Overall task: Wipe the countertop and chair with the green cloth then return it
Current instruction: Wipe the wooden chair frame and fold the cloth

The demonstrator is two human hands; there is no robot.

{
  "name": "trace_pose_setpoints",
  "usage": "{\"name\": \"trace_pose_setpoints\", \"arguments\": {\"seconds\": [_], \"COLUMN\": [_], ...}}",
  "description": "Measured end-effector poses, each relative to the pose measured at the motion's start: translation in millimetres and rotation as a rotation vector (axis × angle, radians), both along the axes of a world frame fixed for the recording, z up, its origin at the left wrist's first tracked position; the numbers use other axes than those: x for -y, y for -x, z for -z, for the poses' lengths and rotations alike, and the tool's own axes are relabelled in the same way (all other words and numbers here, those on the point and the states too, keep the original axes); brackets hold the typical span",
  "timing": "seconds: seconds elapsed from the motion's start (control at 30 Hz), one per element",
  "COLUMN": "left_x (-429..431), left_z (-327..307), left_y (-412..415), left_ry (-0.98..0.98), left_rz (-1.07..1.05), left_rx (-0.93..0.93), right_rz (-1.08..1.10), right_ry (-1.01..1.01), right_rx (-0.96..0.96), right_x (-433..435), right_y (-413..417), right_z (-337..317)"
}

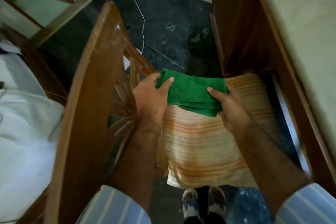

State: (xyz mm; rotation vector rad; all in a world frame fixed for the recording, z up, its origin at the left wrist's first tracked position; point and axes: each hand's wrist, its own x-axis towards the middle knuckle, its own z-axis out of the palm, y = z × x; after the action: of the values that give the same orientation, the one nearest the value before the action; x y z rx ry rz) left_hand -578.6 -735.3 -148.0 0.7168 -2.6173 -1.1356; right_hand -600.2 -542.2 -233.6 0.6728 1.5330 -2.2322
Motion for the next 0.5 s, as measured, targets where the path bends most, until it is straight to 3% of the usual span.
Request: {"name": "trace_pose_setpoints", "arguments": {"seconds": [0.17,0.3,0.4,0.5], "left_x": [40.7,75.1,88.9,101.0], "left_z": [-100.7,-139.8,-139.5,-134.3], "left_y": [11.0,8.7,5.9,3.2], "left_ry": [0.289,0.518,0.6,0.633], "left_rz": [0.074,0.144,0.156,0.144], "left_rx": [-0.059,-0.062,-0.014,-0.002], "right_rz": [-0.151,-0.22,-0.312,-0.302], "right_ry": [0.063,0.076,-0.154,-0.518], "right_rx": [-0.084,-0.063,-0.033,-0.321], "right_x": [48.7,101.8,143.1,163.0], "right_y": [-3.0,-10.6,-22.2,-30.8], "right_z": [-47.6,-56.9,-54.1,-55.0]}}
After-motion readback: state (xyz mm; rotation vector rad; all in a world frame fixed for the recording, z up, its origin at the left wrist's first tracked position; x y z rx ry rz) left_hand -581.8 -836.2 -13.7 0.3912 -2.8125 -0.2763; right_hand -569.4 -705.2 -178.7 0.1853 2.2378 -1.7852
